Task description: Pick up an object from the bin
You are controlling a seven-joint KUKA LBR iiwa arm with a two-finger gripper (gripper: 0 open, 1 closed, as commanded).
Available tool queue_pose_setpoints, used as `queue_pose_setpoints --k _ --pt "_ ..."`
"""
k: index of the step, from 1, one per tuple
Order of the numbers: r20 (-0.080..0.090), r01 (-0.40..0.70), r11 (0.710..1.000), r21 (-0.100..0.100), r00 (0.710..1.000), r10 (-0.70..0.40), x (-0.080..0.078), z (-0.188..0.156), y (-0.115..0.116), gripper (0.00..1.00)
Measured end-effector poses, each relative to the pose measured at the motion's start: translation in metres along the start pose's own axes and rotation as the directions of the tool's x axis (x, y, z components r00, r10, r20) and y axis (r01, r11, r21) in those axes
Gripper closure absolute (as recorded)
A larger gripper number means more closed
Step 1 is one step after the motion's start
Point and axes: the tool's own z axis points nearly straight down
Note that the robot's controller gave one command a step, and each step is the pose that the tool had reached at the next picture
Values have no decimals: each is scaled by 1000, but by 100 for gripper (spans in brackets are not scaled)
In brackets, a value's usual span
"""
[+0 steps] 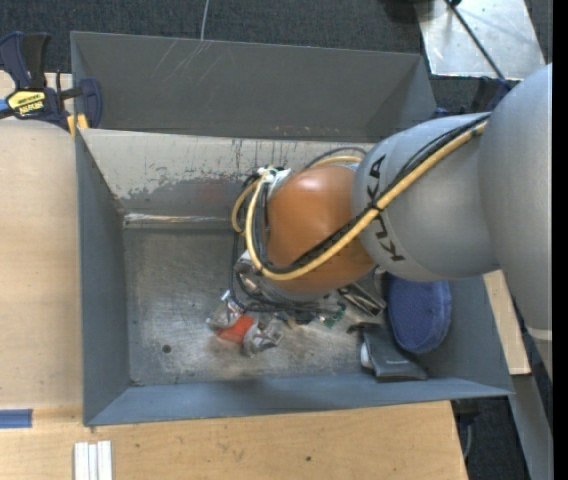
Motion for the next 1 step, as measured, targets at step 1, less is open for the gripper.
queue_pose_setpoints --k 1 --pt "-10 9 1000 0 1000 -9 -15 -164 2 100"
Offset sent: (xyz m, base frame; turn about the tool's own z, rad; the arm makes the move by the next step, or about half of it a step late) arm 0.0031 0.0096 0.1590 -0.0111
